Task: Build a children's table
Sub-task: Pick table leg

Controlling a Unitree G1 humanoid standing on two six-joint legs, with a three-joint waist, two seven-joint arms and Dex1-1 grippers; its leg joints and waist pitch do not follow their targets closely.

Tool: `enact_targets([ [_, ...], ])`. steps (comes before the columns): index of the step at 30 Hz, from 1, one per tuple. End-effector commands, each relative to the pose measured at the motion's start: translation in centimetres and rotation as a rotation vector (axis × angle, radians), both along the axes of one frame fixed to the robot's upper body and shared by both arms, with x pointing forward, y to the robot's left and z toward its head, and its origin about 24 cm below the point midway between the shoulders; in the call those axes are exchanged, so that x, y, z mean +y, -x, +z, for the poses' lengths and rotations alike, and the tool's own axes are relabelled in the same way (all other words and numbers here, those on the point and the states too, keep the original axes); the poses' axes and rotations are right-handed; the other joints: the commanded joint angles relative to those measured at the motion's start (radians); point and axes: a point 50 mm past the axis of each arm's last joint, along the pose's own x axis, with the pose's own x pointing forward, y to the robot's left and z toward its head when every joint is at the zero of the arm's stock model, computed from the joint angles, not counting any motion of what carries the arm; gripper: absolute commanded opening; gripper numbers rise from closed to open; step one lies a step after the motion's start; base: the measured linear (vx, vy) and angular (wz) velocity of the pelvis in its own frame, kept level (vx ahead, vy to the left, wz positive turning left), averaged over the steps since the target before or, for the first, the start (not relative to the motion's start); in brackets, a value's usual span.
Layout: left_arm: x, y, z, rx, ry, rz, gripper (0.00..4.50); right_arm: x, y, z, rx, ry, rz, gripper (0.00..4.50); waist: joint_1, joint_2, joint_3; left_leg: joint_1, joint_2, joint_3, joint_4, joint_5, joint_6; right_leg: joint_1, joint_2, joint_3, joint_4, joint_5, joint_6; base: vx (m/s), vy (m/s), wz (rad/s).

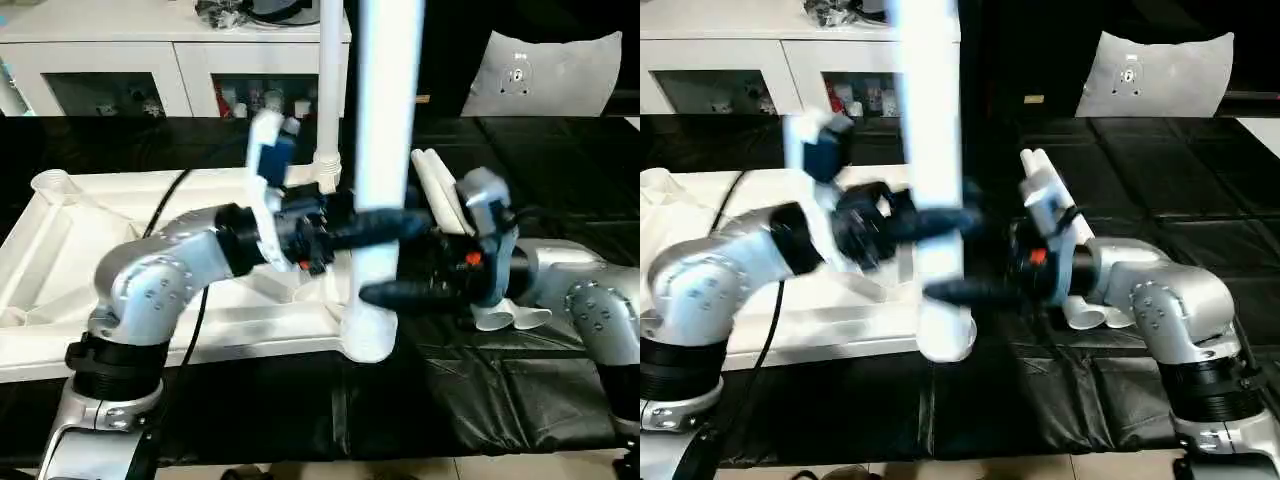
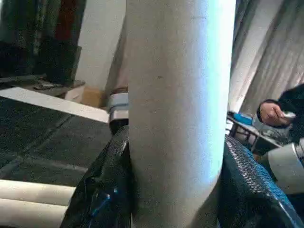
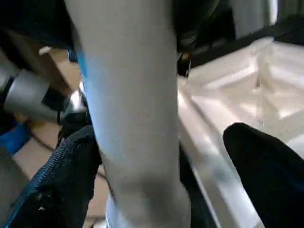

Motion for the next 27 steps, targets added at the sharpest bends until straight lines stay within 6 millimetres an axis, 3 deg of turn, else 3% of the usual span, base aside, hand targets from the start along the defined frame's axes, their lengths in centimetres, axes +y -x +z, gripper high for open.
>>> enact_targets([
  [1,-0.4,0.4,0.8,-0.081,-0.014,-0.038,1.89,-0.1,-0.3,0.3,-0.028,0.025,0.022,4.37,0.003,-0.004,-0.064,0.002,0.051,-0.012,-0.060,-0.037,0.034,0.061,-0.089,0.046,-0.086,-0.059,-0.219,0.000,0.000,0.00],
  [3,-0.5,0.5,0.7,-0.090,-0.023,-0.050,1.89,-0.1,-0.4,0.3,-0.027,0.030,0.033,4.37,0.001,-0.004,-0.065,0.001,0.051,-0.011,-0.059,-0.034,0.035,0.062,-0.090,0.047,-0.084,-0.043,-0.227,0.000,0.000,0.00],
  [5,-0.7,0.6,0.6,-0.095,-0.030,-0.060,1.89,0.0,-0.3,0.3,-0.026,0.033,0.055,4.10,0.000,-0.005,-0.065,0.000,0.050,-0.012,-0.059,-0.029,0.040,0.063,-0.090,0.046,-0.083,-0.025,-0.233,0.000,0.000,0.00],
  [6,-0.8,0.6,0.6,-0.098,-0.031,-0.062,1.89,0.0,-0.3,0.3,-0.027,0.033,0.064,4.03,0.000,-0.009,-0.066,0.001,0.051,-0.012,-0.058,-0.025,0.045,0.064,-0.090,0.046,-0.081,-0.017,-0.236,0.000,0.000,0.00],
  [9,-1.0,0.5,0.5,-0.107,-0.035,-0.066,1.89,0.2,-0.3,0.3,-0.029,0.032,0.090,3.90,0.001,-0.007,-0.065,0.002,0.052,-0.011,-0.058,-0.030,0.048,0.062,-0.090,0.046,-0.083,-0.020,-0.241,0.000,0.000,0.00],
  [10,-1.1,0.5,0.5,-0.111,-0.035,-0.066,1.89,0.2,-0.3,0.3,-0.029,0.032,0.096,3.65,0.000,-0.009,-0.065,0.001,0.052,-0.011,-0.058,-0.027,0.049,0.063,-0.090,0.046,-0.082,-0.018,-0.240,0.000,0.000,0.00],
  [14,-1.5,0.2,0.7,-0.122,-0.027,-0.055,1.89,0.8,-0.2,0.2,-0.029,0.025,0.125,3.52,0.001,-0.009,-0.066,0.001,0.052,-0.011,-0.057,-0.020,0.051,0.063,-0.090,0.046,-0.081,-0.008,-0.243,0.000,0.000,0.00],
  [15,-1.5,0.1,0.7,-0.125,-0.026,-0.050,1.89,0.9,-0.2,0.1,-0.029,0.025,0.127,3.23,0.001,-0.008,-0.067,0.001,0.052,-0.011,-0.057,-0.018,0.052,0.064,-0.091,0.046,-0.080,-0.005,-0.244,0.000,0.000,0.00],
  [18,-1.5,0.0,0.7,-0.129,-0.025,-0.042,1.89,1.1,-0.2,0.0,-0.029,0.025,0.131,2.93,0.001,-0.008,-0.068,0.001,0.052,-0.011,-0.057,-0.015,0.052,0.064,-0.090,0.046,-0.079,0.003,-0.243,0.000,0.000,0.00],
  [27,-1.5,0.0,0.7,-0.137,-0.032,-0.043,1.89,1.4,-0.3,0.0,-0.034,0.009,0.124,2.24,0.002,-0.004,-0.068,0.002,0.053,-0.012,-0.057,-0.022,0.050,0.063,-0.090,0.045,-0.077,0.018,-0.253,0.000,0.000,0.00],
])
